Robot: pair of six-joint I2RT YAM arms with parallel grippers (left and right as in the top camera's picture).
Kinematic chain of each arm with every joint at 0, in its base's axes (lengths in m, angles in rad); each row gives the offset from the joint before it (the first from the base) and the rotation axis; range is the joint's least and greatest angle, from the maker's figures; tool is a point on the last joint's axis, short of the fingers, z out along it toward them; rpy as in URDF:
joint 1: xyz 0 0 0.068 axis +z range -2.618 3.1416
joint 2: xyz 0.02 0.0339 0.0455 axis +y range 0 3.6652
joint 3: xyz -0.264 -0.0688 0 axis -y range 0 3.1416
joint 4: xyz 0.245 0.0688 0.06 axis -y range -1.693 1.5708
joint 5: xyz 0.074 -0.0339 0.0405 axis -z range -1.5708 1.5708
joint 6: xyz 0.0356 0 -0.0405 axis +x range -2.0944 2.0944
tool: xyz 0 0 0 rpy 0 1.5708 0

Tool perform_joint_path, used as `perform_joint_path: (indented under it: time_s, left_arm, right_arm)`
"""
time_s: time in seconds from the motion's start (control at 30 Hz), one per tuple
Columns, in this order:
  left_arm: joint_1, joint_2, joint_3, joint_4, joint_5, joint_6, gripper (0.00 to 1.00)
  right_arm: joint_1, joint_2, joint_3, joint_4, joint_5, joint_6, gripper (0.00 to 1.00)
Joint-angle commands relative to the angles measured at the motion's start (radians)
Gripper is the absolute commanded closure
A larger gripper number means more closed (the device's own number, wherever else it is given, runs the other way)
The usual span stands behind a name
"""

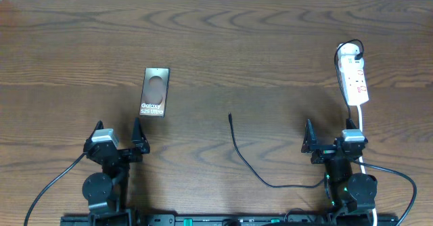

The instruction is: Plug charger to phone and switch on socket

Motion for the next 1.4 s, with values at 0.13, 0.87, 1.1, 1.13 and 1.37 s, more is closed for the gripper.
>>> perform_joint_path:
  time_s: [0.13, 0.87, 1.1, 1.13, 1.37]
  left_arm:
    - [-0.001, 0.047, 0.180, -0.003, 0.003, -0.015, 0.07]
    - [-0.002, 1.276, 1.468, -0.810, 0.009, 0.094, 0.07]
    - [-0.002, 1.448, 1.536, -0.933, 0.016, 0.093, 0.07]
    - [-0.002, 1.463, 1.536, -0.942, 0.016, 0.093, 0.07]
    - [-0.002, 1.526, 1.536, -0.963, 0.016, 0.093, 0.45]
  right_arm:
    - [0.009, -0.006, -0.001, -0.004, 0.005, -0.012, 0.01]
    - [0.009, -0.006, -0.001, -0.005, 0.005, -0.012, 0.01]
    - [0.009, -0.006, -0.001, -0.005, 0.005, -0.012, 0.01]
    - [0.009, -0.006, -0.001, -0.005, 0.005, -0.012, 0.01]
    - [0.009, -0.006, -0.001, -0.005, 0.005, -0.012, 0.01]
